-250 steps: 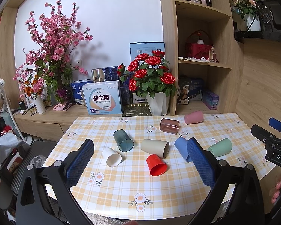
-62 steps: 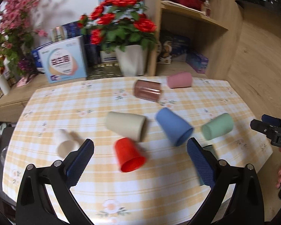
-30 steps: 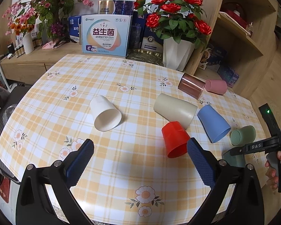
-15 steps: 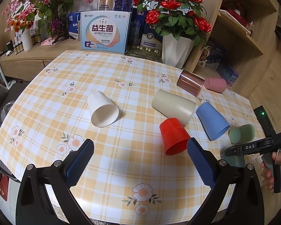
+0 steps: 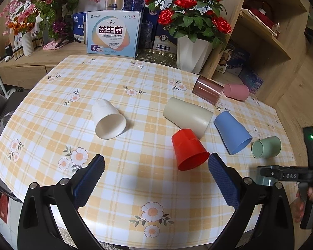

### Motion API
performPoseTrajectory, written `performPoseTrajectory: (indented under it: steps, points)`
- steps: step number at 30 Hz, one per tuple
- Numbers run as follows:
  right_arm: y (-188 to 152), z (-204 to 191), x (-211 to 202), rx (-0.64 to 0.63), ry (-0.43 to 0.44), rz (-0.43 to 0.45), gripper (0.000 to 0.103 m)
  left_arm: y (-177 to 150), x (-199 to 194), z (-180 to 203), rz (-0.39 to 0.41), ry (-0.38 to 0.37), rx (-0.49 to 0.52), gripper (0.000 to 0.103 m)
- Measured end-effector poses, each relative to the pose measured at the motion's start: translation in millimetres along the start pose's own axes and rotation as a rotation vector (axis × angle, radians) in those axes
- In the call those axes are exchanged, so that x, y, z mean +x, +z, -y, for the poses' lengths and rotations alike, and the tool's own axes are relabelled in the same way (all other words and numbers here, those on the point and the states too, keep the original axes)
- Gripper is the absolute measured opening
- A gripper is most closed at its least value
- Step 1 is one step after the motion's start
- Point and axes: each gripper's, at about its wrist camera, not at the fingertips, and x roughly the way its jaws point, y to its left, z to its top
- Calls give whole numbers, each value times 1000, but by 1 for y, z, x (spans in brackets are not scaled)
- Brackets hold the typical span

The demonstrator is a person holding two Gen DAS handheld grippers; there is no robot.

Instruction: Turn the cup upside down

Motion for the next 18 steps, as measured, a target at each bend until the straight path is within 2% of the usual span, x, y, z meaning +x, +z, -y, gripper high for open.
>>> performPoseTrajectory:
  steps: [6,18]
  points:
    - [-22,14,-22,11,-28,129,63,0,1,8,-4,-7,10,97]
    - [-30,22,-34,57,-66,216,62,-1,1,11,-9,-9,10,97]
